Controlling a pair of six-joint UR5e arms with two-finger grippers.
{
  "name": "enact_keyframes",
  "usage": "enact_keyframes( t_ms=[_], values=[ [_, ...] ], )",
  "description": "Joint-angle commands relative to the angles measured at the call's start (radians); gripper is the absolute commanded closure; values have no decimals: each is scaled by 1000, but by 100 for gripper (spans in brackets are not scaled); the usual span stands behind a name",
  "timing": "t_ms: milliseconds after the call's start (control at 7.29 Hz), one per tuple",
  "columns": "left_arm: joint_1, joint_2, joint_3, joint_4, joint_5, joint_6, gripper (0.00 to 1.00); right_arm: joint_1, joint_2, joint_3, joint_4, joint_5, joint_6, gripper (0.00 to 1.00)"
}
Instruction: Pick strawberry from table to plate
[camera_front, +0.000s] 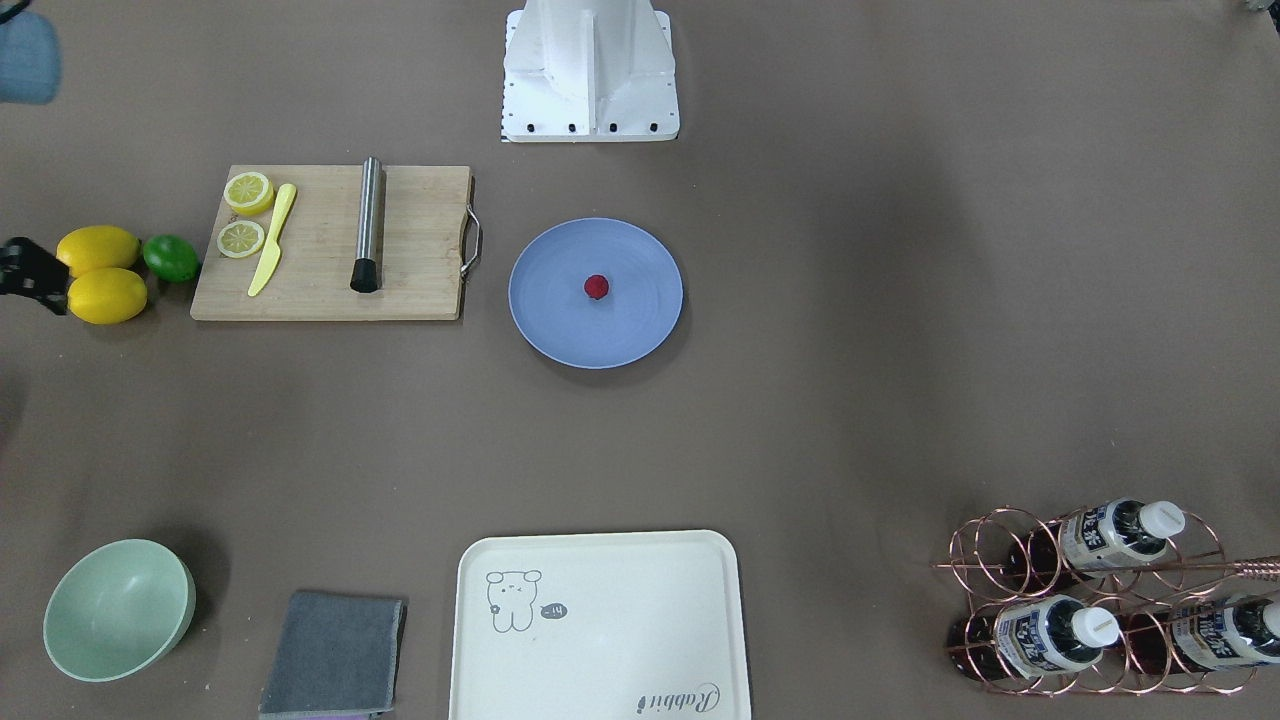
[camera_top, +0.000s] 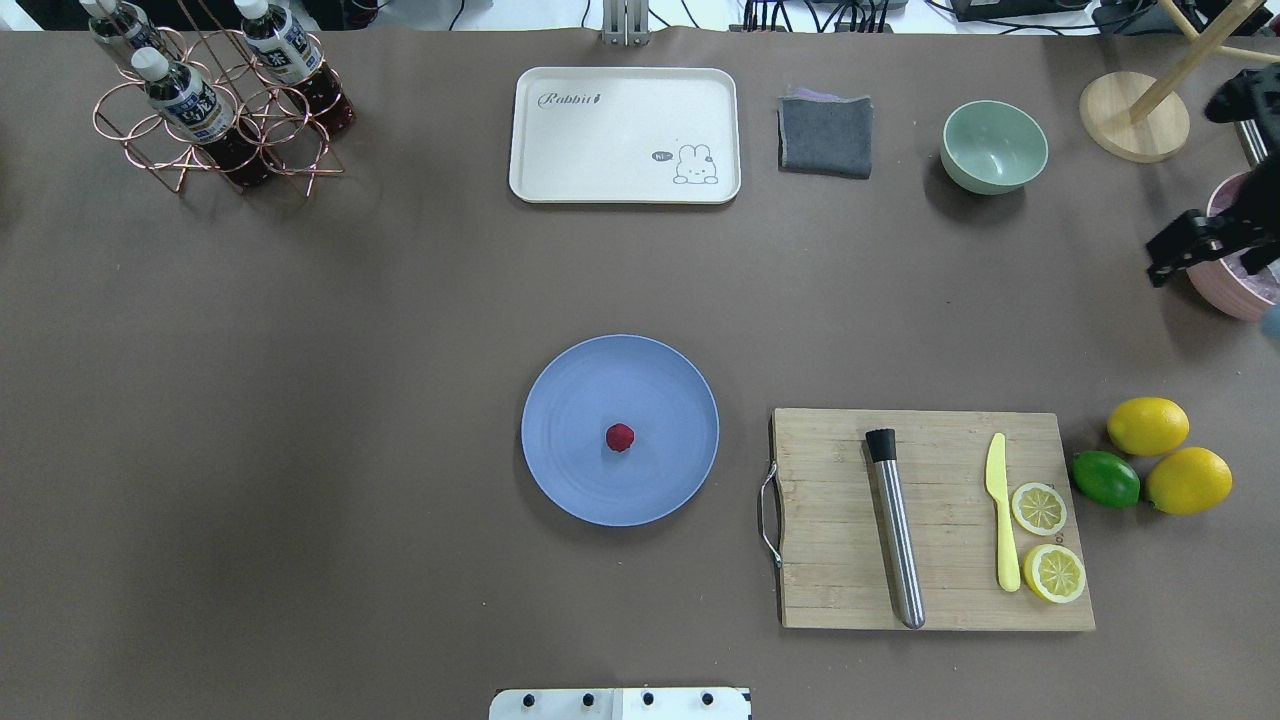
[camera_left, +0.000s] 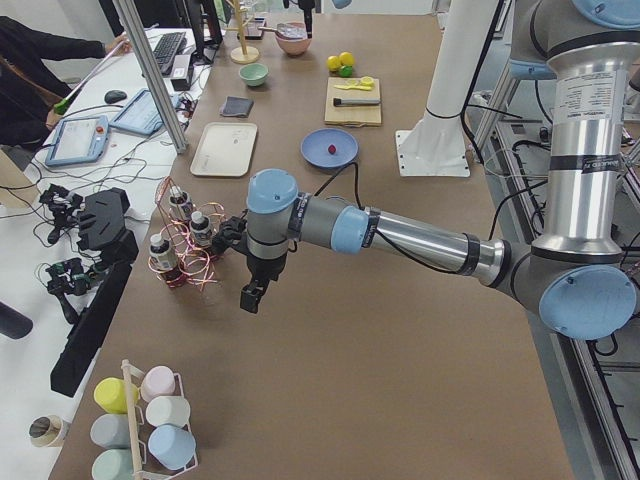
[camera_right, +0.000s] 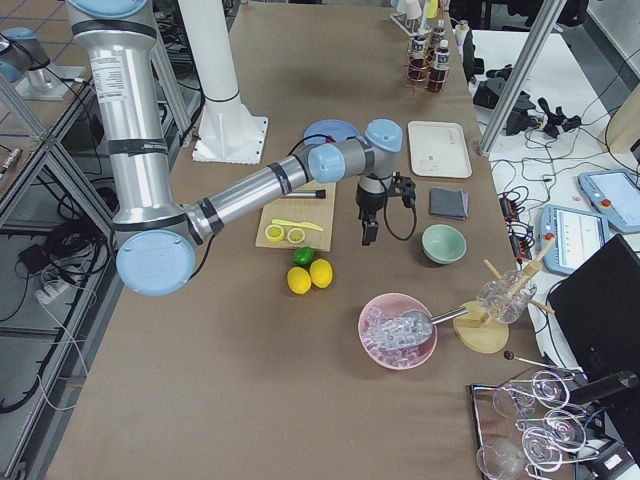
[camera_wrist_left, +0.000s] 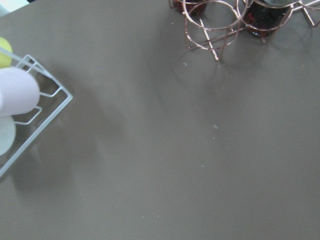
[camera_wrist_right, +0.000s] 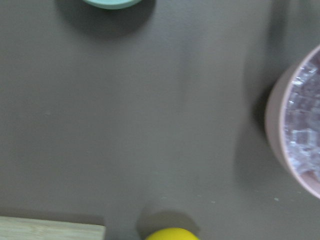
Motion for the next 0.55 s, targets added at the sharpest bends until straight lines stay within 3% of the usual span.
enact_keyframes(
  t_ms=[0, 137, 411],
  values=[
    [-7, 36, 30, 5, 6, 14, 2, 209, -64, -112, 3, 36, -269, 0],
    [-4, 36, 46, 2, -1, 14, 2, 273, -60, -165, 1, 36, -373, 0],
    [8, 27, 56, 2, -3, 8, 2, 343, -88, -202, 3, 74, -383, 0]
  ],
)
